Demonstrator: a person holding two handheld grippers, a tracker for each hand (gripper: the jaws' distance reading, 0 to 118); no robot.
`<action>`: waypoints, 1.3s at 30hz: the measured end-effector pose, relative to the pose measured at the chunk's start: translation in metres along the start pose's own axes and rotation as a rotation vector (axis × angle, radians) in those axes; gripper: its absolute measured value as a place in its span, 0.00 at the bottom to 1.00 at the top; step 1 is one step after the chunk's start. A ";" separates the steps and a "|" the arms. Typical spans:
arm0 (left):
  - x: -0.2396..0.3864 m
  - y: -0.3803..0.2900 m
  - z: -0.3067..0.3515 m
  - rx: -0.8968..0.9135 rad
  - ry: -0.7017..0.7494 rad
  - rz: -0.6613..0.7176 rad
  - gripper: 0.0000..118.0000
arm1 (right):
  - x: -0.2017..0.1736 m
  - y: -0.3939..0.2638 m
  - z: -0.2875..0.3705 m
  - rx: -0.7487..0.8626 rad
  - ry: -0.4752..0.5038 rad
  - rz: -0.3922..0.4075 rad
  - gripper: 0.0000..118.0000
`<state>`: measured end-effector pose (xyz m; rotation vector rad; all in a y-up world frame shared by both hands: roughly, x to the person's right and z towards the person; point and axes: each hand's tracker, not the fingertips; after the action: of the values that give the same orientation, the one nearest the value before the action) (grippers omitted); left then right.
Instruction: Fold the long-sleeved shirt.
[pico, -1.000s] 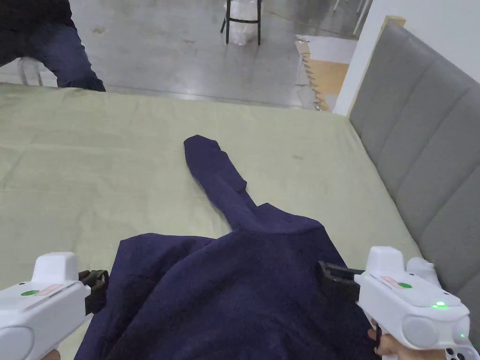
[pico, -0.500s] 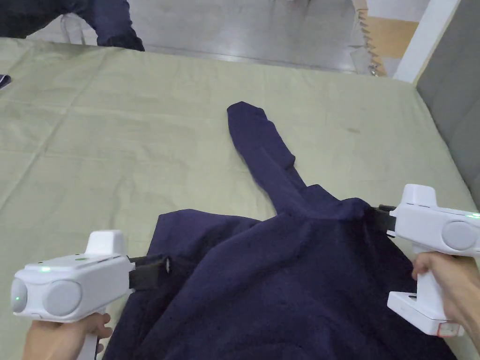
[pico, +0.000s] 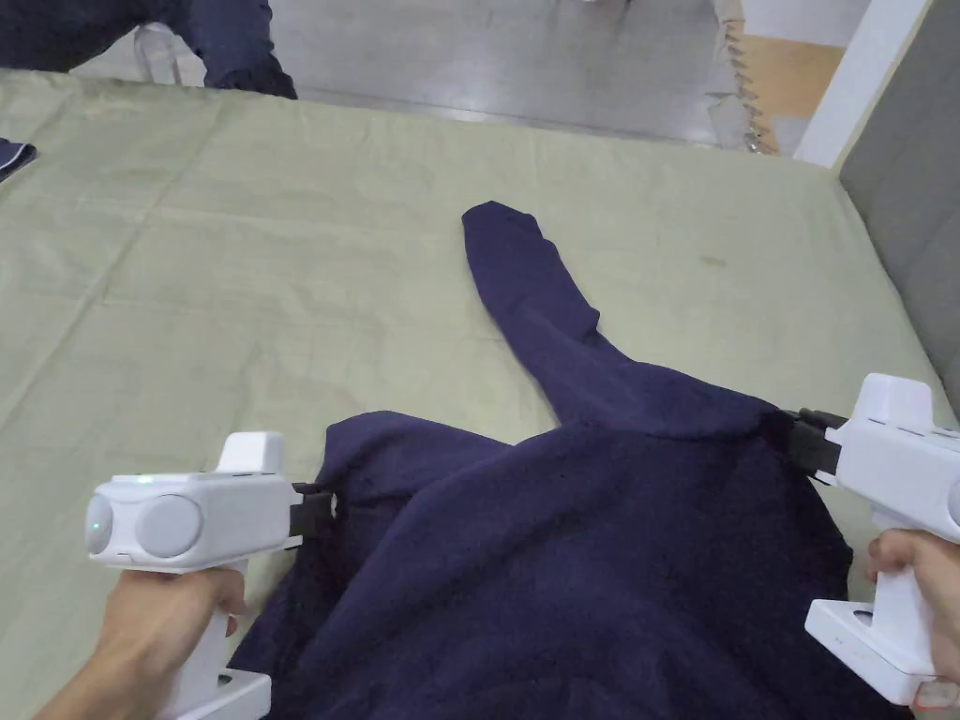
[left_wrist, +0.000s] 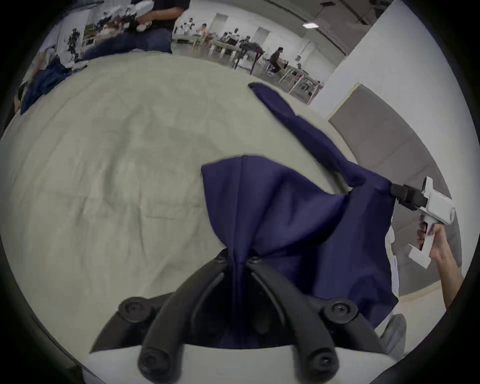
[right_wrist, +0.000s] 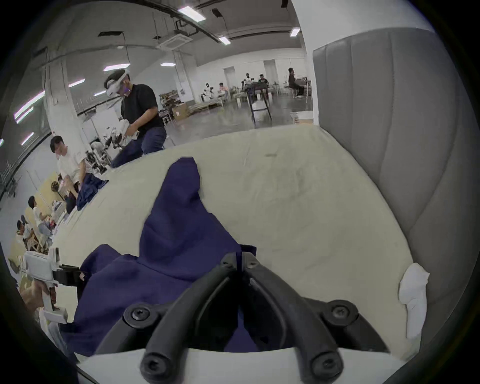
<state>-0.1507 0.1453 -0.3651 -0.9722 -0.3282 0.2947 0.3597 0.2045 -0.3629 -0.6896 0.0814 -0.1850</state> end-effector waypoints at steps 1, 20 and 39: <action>0.003 0.001 0.012 0.034 0.006 -0.003 0.10 | 0.001 0.004 0.009 0.030 -0.002 0.013 0.00; 0.089 0.140 0.326 0.673 -0.058 -0.145 0.10 | -0.058 0.157 0.291 0.586 0.097 0.133 0.00; 0.222 0.356 0.481 1.002 0.055 -0.280 0.10 | -0.116 0.419 0.416 0.848 -0.053 0.237 0.00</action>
<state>-0.1753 0.7831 -0.3828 0.0552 -0.2163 0.1398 0.3617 0.8038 -0.3089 0.1624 0.0270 0.0362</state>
